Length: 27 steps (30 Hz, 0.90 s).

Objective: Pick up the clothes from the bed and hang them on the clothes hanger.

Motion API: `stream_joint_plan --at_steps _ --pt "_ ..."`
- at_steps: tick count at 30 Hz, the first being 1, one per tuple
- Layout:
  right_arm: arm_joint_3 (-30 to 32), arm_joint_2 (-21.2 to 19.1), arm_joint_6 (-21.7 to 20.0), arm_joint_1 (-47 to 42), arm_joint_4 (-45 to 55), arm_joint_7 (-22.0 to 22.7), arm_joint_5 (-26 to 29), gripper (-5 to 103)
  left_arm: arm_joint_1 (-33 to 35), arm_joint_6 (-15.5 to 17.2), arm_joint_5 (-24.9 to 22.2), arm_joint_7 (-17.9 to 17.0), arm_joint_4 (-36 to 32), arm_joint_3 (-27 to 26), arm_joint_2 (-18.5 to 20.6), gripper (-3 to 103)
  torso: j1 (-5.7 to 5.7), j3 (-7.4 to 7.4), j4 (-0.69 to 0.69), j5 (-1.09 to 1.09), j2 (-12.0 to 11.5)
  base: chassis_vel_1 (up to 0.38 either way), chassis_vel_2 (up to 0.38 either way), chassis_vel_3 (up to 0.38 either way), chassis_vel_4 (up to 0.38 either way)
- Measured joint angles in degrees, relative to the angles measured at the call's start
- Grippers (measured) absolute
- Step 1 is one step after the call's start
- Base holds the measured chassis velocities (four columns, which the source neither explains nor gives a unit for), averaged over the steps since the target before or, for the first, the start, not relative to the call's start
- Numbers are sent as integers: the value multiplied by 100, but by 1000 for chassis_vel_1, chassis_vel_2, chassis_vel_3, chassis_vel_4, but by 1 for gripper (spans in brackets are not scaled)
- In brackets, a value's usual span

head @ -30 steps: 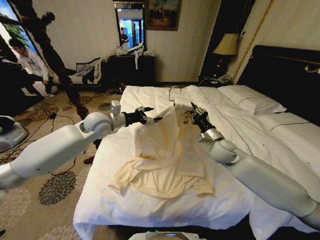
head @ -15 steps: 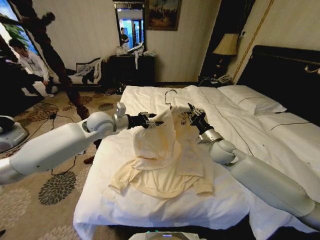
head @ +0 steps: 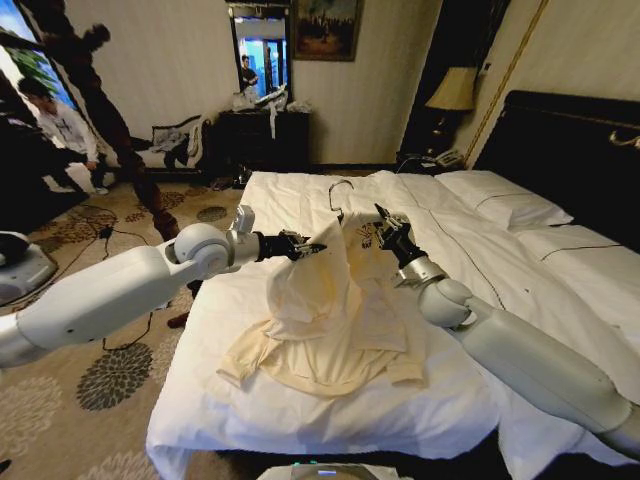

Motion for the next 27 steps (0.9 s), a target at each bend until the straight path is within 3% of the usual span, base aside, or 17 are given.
stream_joint_plan --at_steps 12,17,19,20,21,25,27 --pt "-67 53 -33 113 43 -56 17 16 50 -44 12 -264 -45 -237 -118 19 0 0 -1 0 0 0 0 0 0" --pt "-77 35 -26 93 121 -97 10 23 37 -101 -5 -308 -14 -301 -145 17 0 0 -1 0 0 0 0 0 0" --pt "-58 -20 -136 17 178 -79 16 43 91 -157 9 -345 34 -389 -147 16 0 0 -1 0 0 0 0 0 0" --pt "-52 -22 -145 12 178 -74 15 49 110 -169 16 -352 34 -403 -150 16 0 0 -1 0 0 0 0 0 0" --pt "-52 -22 -145 12 178 -74 15 49 110 -169 16 -352 34 -403 -150 16 0 0 -1 0 0 0 0 0 0" --pt "-9 -92 -176 -44 224 -61 26 71 130 -226 51 -383 33 -441 -151 16 0 0 1 -1 0 0 0 0 0" --pt "12 -124 -180 -76 243 -53 42 77 130 -234 51 -389 32 -462 -146 16 0 0 0 0 0 0 0 0 0"
